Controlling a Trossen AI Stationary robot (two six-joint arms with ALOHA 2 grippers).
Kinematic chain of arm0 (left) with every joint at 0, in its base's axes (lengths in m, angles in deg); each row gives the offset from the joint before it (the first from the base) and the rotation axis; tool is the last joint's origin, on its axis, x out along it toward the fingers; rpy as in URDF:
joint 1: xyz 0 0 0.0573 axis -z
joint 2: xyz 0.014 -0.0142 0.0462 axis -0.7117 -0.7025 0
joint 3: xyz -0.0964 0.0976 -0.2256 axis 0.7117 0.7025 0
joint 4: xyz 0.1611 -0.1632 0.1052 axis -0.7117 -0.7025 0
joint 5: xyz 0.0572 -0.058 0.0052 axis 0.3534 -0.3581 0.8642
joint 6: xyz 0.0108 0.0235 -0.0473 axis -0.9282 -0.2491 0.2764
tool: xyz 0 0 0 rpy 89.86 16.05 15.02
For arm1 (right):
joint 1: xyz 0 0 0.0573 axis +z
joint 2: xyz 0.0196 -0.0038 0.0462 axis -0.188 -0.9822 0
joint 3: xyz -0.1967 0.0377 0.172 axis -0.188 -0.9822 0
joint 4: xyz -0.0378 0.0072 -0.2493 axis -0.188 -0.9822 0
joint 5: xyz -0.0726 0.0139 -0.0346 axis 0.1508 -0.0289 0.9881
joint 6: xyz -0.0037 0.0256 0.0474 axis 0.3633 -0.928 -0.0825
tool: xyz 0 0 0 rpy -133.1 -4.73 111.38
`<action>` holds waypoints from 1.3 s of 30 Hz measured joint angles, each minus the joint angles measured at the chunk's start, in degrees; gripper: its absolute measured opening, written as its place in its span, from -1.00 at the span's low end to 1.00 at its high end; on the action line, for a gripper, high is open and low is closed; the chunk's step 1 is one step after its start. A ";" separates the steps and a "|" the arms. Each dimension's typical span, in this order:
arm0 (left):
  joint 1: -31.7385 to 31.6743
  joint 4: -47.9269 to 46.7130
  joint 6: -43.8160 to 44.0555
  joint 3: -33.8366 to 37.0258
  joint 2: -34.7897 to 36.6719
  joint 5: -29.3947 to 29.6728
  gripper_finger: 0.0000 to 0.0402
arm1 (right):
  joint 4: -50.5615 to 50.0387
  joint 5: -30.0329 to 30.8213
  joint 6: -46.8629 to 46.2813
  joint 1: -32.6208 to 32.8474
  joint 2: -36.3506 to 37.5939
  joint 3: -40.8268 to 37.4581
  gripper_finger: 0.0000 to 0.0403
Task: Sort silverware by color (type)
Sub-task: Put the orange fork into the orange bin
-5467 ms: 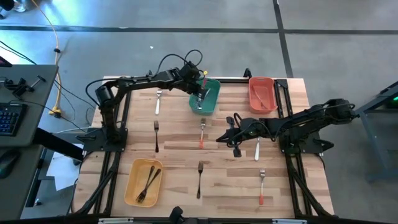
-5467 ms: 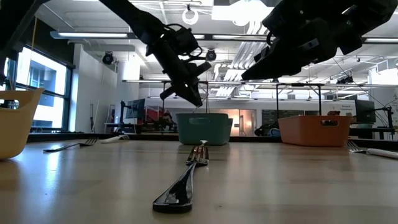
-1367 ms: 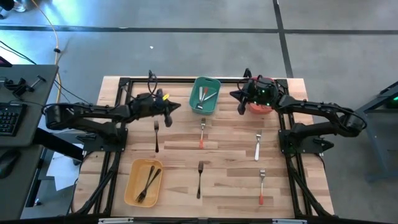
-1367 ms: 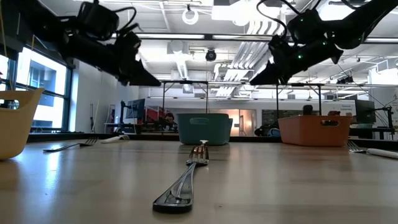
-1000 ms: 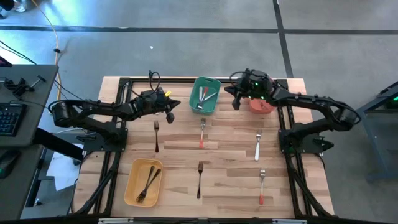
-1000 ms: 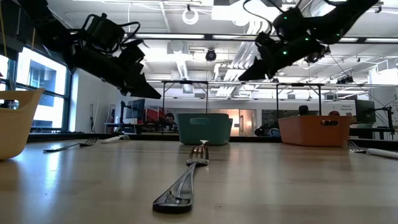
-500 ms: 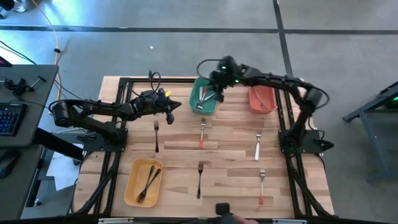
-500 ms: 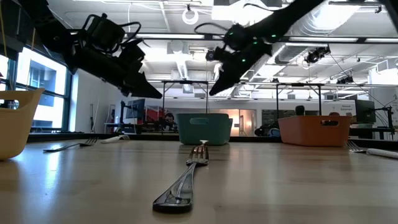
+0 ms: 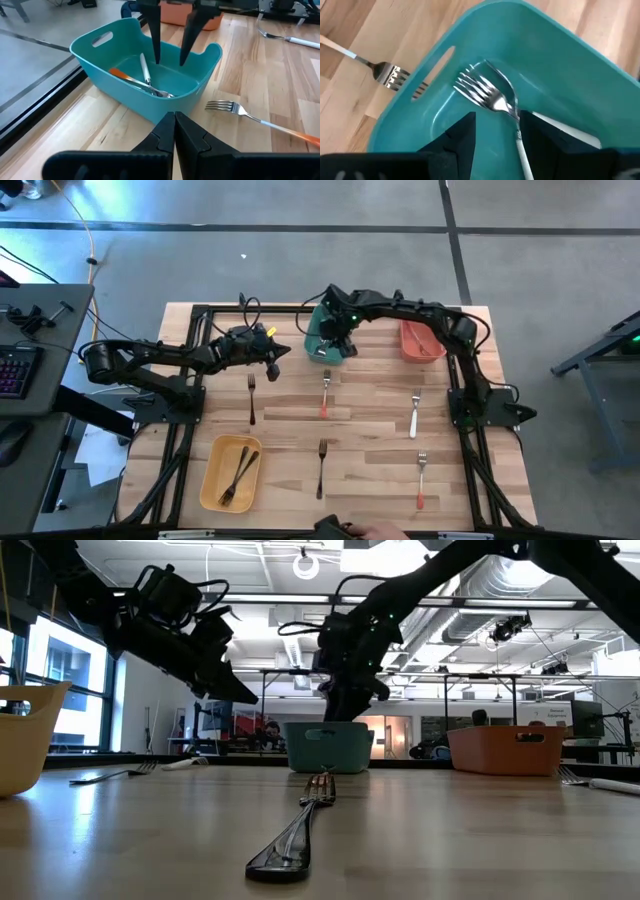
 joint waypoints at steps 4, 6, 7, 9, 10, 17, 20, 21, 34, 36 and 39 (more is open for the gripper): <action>0.00 0.02 -0.34 0.02 0.00 0.01 -1.00 | 1.21 0.32 0.06 0.09 -0.53 0.00 -0.32; 0.00 0.05 -0.47 0.01 0.00 0.02 -1.00 | 2.71 0.38 -0.73 0.04 -0.51 0.00 -0.32; 0.00 0.04 -0.47 0.02 0.00 0.01 -1.00 | 3.02 0.40 -0.94 0.01 -0.51 0.00 -0.32; 0.00 0.07 -0.47 0.01 0.00 0.02 -1.00 | 3.96 0.40 -0.91 -0.24 -0.53 0.00 -0.32; 0.00 0.07 -0.47 0.02 0.00 0.02 -1.00 | 4.61 0.42 -0.67 -0.27 -0.86 0.05 -0.32; 0.00 0.17 -0.50 0.02 0.00 0.02 -1.00 | 4.97 3.86 3.24 -0.88 -4.36 0.00 -0.32; 0.00 0.19 -0.82 0.02 0.00 0.05 -1.00 | 4.78 3.90 3.72 -0.90 -5.02 0.00 -0.32; 0.00 0.17 -0.93 0.02 0.00 0.04 -1.00 | 4.82 3.90 3.78 -0.90 -5.23 0.00 -0.32; 0.00 0.20 -0.93 0.02 0.00 0.07 -1.00 | 5.29 3.72 3.03 -0.86 -6.94 1.41 -0.32; 0.00 0.20 -0.93 0.02 0.00 0.07 -1.00 | 4.11 3.82 3.43 -0.88 -7.07 1.79 -0.32; 0.00 0.20 -0.93 0.02 0.00 0.06 -1.00 | 3.52 3.90 3.66 -0.88 -7.07 1.92 -0.32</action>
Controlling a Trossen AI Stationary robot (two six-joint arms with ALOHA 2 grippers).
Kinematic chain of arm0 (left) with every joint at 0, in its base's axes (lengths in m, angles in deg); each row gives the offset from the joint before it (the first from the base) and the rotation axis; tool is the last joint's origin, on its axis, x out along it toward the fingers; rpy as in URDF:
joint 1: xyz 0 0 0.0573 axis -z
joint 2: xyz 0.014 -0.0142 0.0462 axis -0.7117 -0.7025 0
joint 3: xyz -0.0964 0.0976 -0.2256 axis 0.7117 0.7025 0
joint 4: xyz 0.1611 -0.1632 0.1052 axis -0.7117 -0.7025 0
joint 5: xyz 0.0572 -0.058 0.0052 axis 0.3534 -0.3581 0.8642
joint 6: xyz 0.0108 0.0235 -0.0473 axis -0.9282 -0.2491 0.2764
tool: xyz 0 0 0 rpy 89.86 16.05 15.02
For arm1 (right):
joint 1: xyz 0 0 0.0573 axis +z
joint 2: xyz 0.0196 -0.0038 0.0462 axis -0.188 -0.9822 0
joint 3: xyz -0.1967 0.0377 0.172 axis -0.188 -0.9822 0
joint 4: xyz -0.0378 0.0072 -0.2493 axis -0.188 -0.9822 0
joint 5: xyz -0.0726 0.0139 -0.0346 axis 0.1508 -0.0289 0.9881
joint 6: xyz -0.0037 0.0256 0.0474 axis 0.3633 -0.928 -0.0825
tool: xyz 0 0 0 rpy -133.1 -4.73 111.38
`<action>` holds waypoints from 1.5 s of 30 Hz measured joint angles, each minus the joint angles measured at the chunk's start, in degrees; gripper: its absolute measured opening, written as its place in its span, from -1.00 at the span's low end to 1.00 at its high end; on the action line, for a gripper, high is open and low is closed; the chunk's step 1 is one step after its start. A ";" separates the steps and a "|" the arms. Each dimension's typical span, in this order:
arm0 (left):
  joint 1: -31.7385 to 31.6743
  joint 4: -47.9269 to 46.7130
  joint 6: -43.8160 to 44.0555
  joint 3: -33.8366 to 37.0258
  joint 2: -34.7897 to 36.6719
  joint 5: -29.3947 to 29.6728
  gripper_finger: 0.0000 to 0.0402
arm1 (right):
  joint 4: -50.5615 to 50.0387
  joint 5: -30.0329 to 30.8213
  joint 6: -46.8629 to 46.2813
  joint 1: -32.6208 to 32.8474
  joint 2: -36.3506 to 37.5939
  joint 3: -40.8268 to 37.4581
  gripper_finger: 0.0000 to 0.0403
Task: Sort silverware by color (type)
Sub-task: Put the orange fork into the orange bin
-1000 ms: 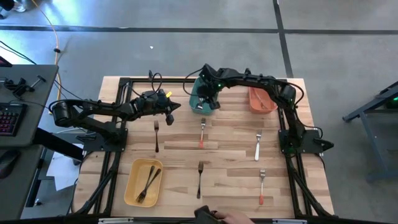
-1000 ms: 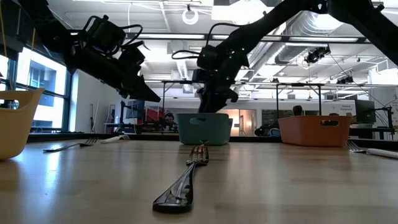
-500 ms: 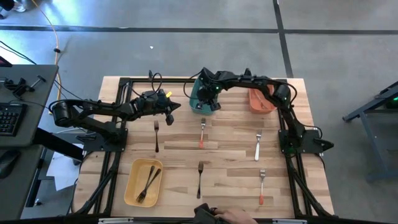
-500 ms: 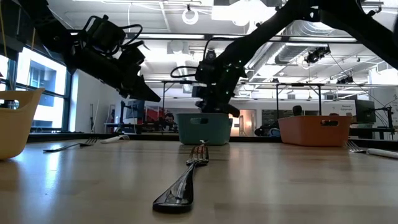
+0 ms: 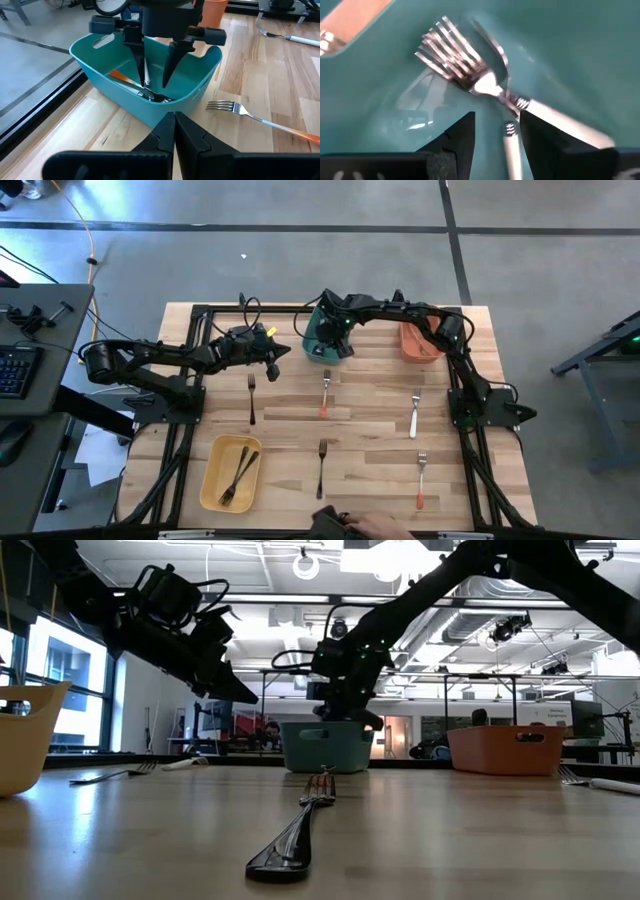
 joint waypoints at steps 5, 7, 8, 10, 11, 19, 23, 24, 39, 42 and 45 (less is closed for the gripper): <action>0.00 -0.02 0.00 0.00 0.00 0.01 -1.00 | -3.29 0.19 0.02 -0.14 0.00 0.04 -0.32; 0.00 -0.02 0.00 0.00 0.00 0.00 -1.00 | -4.52 1.51 0.23 -0.12 0.02 0.08 -0.32; 0.00 -0.01 0.00 0.00 0.00 0.00 -1.00 | -4.81 2.00 0.21 -0.12 0.04 0.14 -0.32; 0.00 -0.02 0.01 0.00 0.00 0.00 -1.00 | -6.22 2.32 -0.15 -0.33 0.02 1.06 -0.32; 0.00 -0.02 0.04 0.00 0.00 -0.01 -1.00 | -7.23 2.36 -0.27 -0.53 0.02 1.50 -0.32; 0.04 -0.28 0.59 0.02 0.00 -0.01 -1.00 | -5.74 -0.97 0.61 -2.02 -0.07 4.19 -0.32; 0.04 -0.28 0.57 0.02 0.00 -0.01 -1.00 | -6.02 -2.19 3.82 -2.28 -0.92 3.57 -0.32; 0.04 -0.28 0.57 0.02 0.00 -0.01 -1.00 | -5.89 -2.20 4.40 -2.28 -1.44 3.53 -0.32; 0.07 -0.28 0.55 0.04 0.01 -0.03 -1.00 | -6.18 -0.07 6.10 -2.52 -3.10 4.48 -0.74; 0.07 -0.28 0.57 0.04 0.02 -0.03 -1.00 | -6.06 -0.08 6.26 -2.58 -2.94 4.54 -0.94; 0.07 -0.31 0.59 0.04 0.02 -0.03 -1.00 | -6.08 -0.05 5.95 -2.61 -2.82 4.57 -0.93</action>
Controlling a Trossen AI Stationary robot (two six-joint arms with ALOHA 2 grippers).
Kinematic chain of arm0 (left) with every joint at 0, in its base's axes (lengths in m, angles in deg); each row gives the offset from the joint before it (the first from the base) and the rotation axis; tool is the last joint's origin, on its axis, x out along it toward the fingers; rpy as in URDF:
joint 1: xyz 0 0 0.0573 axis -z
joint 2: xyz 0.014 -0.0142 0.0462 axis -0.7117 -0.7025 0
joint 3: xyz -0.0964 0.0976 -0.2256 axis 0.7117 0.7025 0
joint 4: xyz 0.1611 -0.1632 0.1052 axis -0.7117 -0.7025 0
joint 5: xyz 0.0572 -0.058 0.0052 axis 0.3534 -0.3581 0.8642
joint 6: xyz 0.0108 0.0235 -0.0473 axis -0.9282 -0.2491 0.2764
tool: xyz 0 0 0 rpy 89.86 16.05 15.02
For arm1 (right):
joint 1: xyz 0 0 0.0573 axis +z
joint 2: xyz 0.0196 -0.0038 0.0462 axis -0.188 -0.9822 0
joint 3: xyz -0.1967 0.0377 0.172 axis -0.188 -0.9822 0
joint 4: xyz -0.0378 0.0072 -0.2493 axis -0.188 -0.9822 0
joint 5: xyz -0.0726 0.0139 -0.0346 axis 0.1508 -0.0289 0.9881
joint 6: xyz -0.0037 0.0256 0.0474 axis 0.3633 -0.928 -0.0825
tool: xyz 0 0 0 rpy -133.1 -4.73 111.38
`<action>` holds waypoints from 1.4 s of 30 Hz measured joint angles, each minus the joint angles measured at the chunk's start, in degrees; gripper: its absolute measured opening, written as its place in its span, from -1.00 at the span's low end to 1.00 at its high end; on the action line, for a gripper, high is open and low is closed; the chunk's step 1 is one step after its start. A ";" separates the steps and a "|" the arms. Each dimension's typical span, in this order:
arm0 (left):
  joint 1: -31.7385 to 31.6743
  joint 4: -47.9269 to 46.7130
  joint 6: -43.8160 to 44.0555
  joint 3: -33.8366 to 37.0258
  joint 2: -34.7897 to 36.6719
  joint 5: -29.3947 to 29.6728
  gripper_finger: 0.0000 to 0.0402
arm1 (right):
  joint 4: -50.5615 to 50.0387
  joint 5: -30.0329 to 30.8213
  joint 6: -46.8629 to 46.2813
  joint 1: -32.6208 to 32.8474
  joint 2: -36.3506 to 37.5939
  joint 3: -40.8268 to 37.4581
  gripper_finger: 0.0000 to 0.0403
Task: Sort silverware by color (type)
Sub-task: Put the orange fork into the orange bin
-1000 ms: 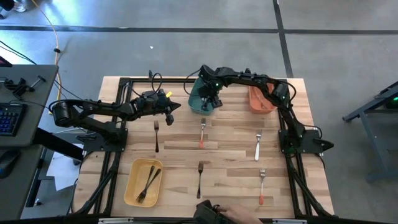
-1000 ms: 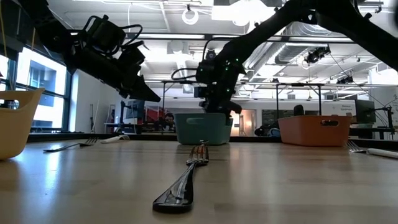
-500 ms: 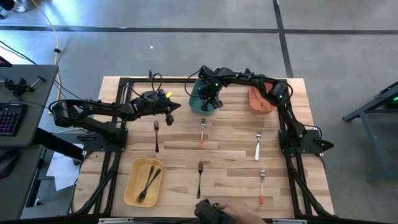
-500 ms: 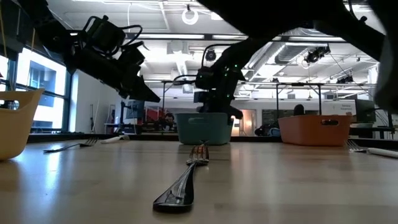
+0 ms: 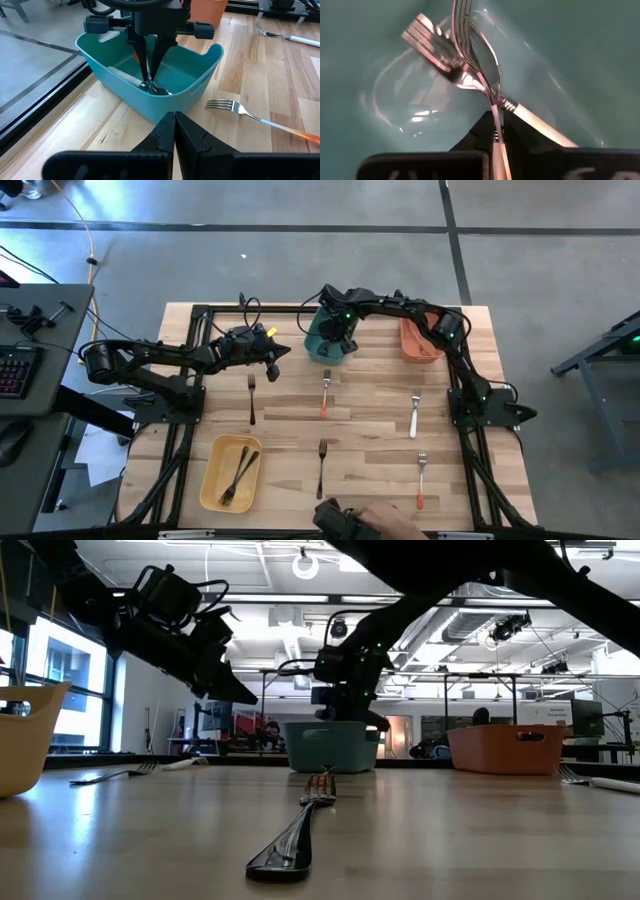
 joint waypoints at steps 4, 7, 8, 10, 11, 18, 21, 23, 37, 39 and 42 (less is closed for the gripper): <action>0.00 -0.02 0.00 0.00 0.00 0.00 -1.00 | -1.03 0.33 -0.62 0.00 0.15 0.30 -0.92; 0.02 -0.12 0.02 0.00 -0.02 0.00 -1.00 | -3.02 1.24 -1.54 -0.05 0.25 1.95 -0.98; 0.02 -0.14 0.02 0.00 0.00 0.00 -1.00 | -3.74 1.48 -1.83 -0.05 0.37 2.75 -0.99; 0.02 -0.17 0.02 0.00 0.00 0.00 -1.00 | -5.09 1.55 -2.61 -0.05 0.56 4.68 -0.99; 0.02 -0.18 0.02 0.00 0.00 -0.02 -1.00 | -5.76 1.55 -3.02 -0.05 0.57 5.66 -0.99; 0.02 -0.24 0.04 0.00 -0.01 -0.13 -1.00 | -10.67 2.23 -3.26 -0.05 0.59 12.37 -1.00; 0.02 -0.24 0.04 0.00 0.00 -0.15 -1.00 | -14.86 5.89 -3.46 -0.04 0.59 16.20 -1.00; 0.02 -0.24 0.04 0.00 -0.01 -0.18 -1.00 | -18.13 8.20 -3.85 -0.07 0.66 19.05 -1.00; 0.04 -0.70 0.01 0.00 -0.01 -0.27 -1.00 | -33.23 12.15 -25.43 -8.27 8.42 21.34 -1.00; 0.02 -1.25 0.02 0.00 0.00 -0.26 -1.00 | -32.03 14.04 -28.84 -10.06 11.51 16.25 -1.00; 0.02 -1.49 0.00 0.00 0.00 -0.26 -1.00 | -28.34 18.16 -32.62 -12.21 17.67 6.14 -1.00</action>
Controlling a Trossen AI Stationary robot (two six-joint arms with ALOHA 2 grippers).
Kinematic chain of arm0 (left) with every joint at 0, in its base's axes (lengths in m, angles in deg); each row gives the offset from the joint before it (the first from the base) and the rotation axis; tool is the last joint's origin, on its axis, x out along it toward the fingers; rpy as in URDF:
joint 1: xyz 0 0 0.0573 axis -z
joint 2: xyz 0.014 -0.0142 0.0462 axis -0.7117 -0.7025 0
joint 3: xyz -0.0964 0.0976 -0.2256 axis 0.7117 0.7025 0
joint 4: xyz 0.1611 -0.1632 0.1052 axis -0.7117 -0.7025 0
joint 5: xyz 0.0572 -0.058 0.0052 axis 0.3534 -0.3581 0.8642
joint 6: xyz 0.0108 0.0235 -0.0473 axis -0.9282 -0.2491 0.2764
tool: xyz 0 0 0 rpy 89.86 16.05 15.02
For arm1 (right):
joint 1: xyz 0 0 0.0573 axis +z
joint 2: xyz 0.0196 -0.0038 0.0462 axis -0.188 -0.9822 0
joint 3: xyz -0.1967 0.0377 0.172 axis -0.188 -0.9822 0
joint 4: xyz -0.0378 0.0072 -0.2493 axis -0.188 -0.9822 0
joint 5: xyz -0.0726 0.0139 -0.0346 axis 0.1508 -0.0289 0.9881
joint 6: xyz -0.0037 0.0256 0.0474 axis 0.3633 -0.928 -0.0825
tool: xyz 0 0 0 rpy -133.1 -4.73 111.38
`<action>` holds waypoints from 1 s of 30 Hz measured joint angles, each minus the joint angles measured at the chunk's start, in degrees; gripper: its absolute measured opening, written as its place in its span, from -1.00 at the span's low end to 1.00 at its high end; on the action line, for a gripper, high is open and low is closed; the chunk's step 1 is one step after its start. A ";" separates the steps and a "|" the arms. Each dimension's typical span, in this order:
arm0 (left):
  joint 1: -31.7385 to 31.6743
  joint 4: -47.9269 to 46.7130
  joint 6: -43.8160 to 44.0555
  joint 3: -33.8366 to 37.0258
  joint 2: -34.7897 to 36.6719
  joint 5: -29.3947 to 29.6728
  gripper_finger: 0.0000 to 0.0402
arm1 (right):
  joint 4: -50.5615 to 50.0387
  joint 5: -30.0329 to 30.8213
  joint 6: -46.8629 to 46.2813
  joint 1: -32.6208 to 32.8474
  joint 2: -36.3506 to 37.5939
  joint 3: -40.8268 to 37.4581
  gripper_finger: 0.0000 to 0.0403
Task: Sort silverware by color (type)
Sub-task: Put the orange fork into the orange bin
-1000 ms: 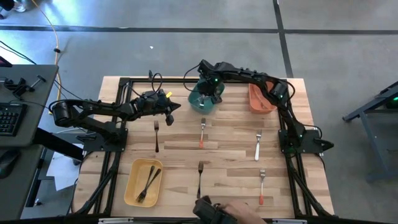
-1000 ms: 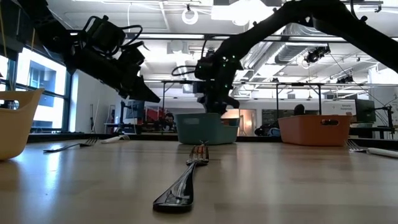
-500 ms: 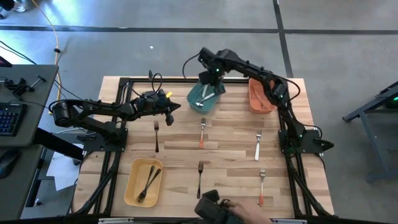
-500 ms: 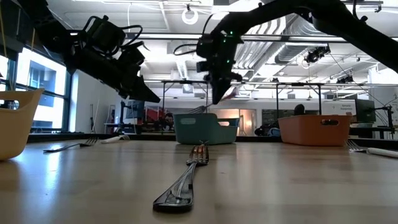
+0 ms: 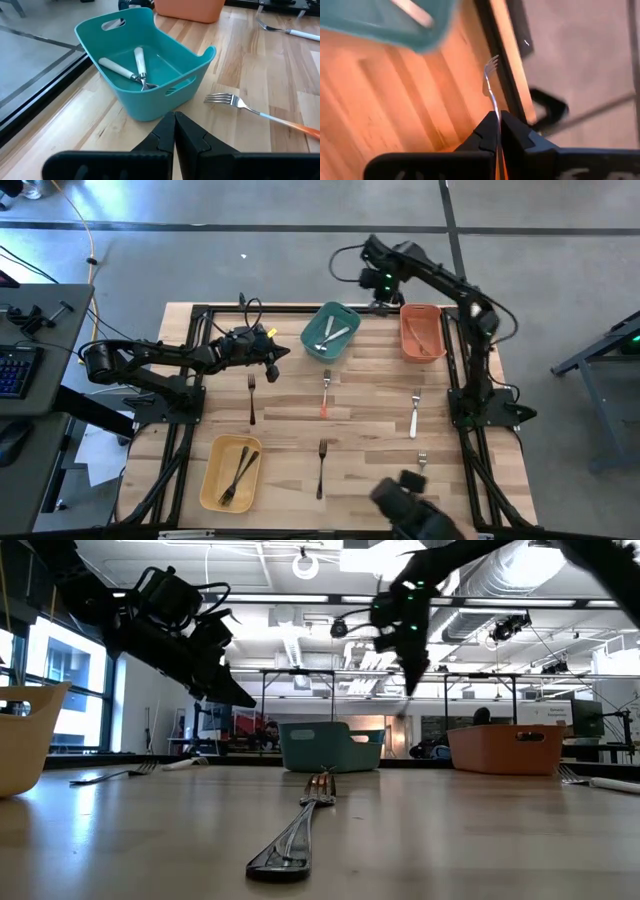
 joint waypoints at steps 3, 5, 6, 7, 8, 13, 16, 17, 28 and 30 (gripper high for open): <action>0.00 0.02 0.00 0.00 0.00 0.00 -1.00 | 5.36 2.21 -3.83 -1.60 7.75 -11.33 -1.00; 0.00 0.02 -0.04 0.00 0.00 0.00 -1.00 | 8.80 2.35 -6.28 -2.48 13.60 -18.70 -1.00; 0.01 0.07 -0.03 0.00 0.00 0.00 -1.00 | 10.45 2.39 -7.49 -2.93 16.73 -22.29 -1.00; 0.00 0.15 -0.04 0.00 0.00 0.00 -1.00 | 12.41 2.50 -8.94 -3.34 19.69 -25.70 -1.00; 0.01 0.27 -0.04 0.00 0.00 0.00 -1.00 | 14.28 2.91 -10.78 -3.74 22.65 -29.00 -1.00; 0.00 0.96 -0.07 -0.02 0.00 0.02 -1.00 | 23.72 7.73 -23.06 -5.79 35.90 -44.47 -1.00; 0.00 1.80 -0.09 -0.02 0.00 0.02 -1.00 | 30.12 8.90 -28.97 -7.00 41.11 -52.22 -1.00; 0.00 1.85 -0.09 -0.02 0.00 0.02 -1.00 | 32.32 8.90 -30.47 -7.31 42.24 -54.33 -1.00; 0.00 2.60 1.24 -0.02 0.00 0.09 -1.00 | 52.97 5.86 -38.87 -9.84 44.07 -70.19 -1.00; 0.00 2.89 1.59 -0.04 0.00 0.11 -1.00 | 53.61 5.90 -39.51 -9.98 44.07 -71.21 -1.00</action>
